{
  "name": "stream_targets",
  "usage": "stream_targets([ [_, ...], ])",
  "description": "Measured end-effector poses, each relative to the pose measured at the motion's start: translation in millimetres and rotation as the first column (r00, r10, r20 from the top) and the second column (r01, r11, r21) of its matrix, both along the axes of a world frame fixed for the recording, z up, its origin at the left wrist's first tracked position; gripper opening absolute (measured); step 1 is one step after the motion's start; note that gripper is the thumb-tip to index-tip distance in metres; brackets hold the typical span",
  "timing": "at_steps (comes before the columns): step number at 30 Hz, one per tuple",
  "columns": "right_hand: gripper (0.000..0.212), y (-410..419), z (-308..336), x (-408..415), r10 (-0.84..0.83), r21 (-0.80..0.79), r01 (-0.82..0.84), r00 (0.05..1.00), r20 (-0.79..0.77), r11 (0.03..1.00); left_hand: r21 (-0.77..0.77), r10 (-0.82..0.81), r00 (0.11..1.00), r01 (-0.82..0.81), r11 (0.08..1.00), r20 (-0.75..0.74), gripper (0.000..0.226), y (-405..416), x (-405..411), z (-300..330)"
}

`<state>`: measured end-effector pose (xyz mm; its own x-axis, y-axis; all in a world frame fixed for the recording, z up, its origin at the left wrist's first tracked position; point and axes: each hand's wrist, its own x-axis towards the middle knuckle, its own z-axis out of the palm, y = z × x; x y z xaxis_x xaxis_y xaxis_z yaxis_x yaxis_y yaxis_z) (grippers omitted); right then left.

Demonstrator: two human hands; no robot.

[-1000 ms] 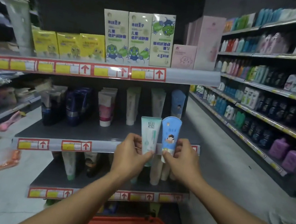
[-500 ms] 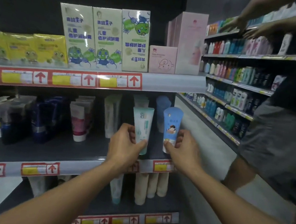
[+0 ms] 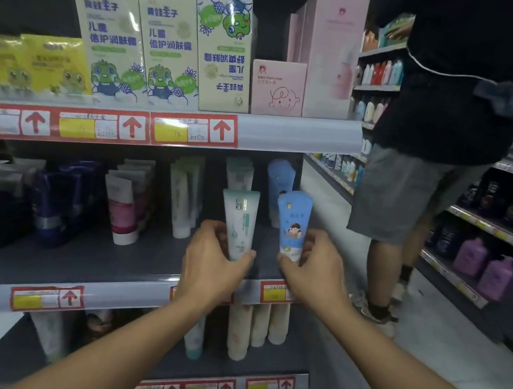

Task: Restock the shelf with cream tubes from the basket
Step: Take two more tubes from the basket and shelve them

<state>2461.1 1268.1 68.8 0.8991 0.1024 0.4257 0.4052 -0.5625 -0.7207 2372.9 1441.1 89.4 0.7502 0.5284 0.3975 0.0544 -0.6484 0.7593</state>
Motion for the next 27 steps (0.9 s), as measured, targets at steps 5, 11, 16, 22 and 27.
stream_targets([
  [5,0.045,4,-1,5,-0.061,-0.129,0.065,0.997,0.042,0.989,0.085,0.078,0.988,-0.067,0.994,-0.132,0.053,-1,1,-2],
  [11,0.044,11,6,21,-0.083,-0.180,0.076,0.996,-0.029,0.981,0.064,0.118,0.973,-0.107,0.992,-0.198,0.047,3,16,3],
  [16,0.053,20,11,39,-0.095,-0.202,0.079,0.993,-0.068,0.976,0.085,0.134,0.966,-0.118,0.989,-0.222,0.052,10,33,5],
  [22,0.061,35,15,65,-0.107,-0.221,0.085,0.990,-0.087,0.971,0.082,0.126,0.961,-0.109,0.991,-0.247,0.054,21,57,6],
  [27,0.066,46,15,86,-0.103,-0.230,0.084,0.992,-0.073,0.970,0.080,0.101,0.963,-0.083,0.993,-0.249,0.059,30,74,4],
])
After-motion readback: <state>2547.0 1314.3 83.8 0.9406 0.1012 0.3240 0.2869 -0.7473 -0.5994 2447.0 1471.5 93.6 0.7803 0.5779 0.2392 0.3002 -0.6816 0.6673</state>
